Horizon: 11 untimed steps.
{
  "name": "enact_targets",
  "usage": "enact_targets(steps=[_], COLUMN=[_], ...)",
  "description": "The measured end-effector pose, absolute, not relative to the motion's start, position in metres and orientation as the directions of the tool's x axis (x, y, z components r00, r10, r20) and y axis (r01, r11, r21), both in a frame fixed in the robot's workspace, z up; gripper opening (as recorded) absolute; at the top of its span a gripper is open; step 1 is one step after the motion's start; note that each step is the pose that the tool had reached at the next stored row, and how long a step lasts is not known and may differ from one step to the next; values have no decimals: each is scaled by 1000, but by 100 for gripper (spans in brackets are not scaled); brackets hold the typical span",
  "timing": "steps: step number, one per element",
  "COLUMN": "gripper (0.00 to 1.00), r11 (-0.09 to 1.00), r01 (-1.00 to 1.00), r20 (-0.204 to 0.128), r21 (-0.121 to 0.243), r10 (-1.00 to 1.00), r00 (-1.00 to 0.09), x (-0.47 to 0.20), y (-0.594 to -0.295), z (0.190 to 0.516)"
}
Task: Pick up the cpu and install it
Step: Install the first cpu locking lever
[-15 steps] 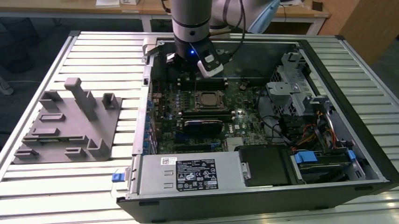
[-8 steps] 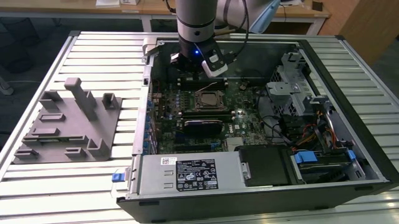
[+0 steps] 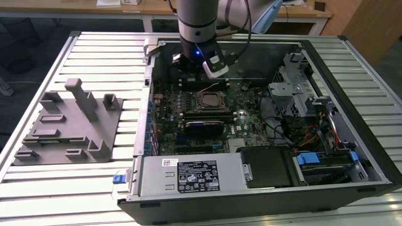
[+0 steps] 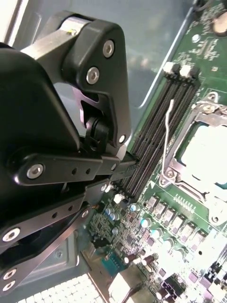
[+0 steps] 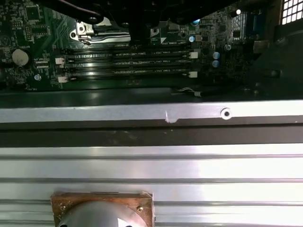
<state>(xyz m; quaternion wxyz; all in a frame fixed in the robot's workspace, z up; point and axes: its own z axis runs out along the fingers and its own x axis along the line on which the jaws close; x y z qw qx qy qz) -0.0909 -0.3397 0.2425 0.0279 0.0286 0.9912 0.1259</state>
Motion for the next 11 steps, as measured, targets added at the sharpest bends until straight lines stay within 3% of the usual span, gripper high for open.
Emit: enact_targets(steps=[11], gripper=[11], r11=[960], r01=[146], r20=[-103], r21=[239], r10=[175], r00=[-979], x=[-91], y=[-340], z=[239])
